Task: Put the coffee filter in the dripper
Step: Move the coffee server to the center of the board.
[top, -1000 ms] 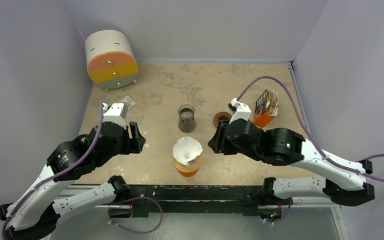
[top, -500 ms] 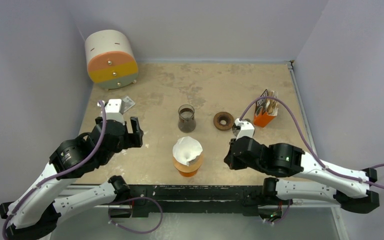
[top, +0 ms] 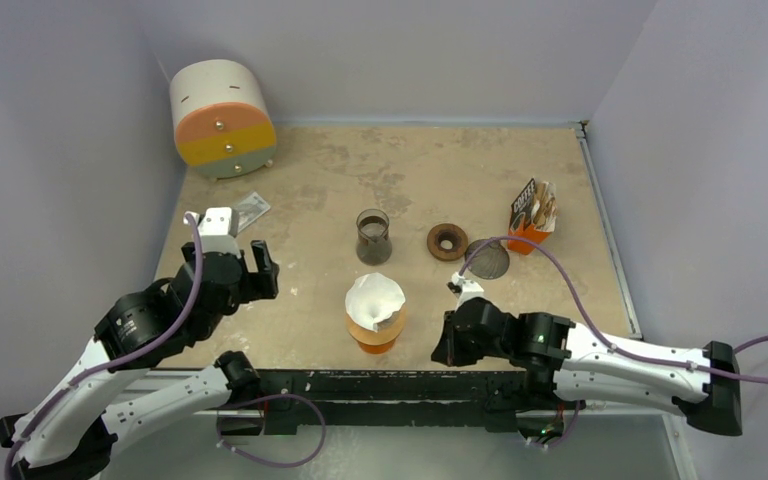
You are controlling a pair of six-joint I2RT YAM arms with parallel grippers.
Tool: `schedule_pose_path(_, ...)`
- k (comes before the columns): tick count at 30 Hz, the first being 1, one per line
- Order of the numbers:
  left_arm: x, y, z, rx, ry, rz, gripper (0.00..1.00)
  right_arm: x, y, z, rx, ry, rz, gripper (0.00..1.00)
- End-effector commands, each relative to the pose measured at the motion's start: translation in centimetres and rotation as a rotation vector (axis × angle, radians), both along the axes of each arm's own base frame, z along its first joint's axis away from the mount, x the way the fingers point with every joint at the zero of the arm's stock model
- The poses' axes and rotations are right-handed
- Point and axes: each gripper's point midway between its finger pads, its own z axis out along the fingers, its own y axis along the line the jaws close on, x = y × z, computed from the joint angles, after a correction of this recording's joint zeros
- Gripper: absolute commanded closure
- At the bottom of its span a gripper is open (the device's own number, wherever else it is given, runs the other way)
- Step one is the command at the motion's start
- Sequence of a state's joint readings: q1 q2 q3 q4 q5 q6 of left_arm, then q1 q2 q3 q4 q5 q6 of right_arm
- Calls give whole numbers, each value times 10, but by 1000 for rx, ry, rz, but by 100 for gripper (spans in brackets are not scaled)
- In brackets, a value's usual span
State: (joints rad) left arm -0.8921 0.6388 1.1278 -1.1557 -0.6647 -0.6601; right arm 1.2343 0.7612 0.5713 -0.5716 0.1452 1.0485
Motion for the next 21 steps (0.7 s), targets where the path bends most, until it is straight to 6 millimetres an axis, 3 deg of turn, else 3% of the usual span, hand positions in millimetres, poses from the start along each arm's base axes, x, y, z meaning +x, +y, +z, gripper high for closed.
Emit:
schedule_pose_path(1,5,1,1,13,-22,16,19,-4,32,8,219,94,-4,100)
schedule_pose_path(8,5,-1,-8,40,-1,3,19,1,55,4,440,194,31,100)
schedule_pose_path(21,4,2,-17,41,-8,0,19,15,97,-4,606,297,85,100)
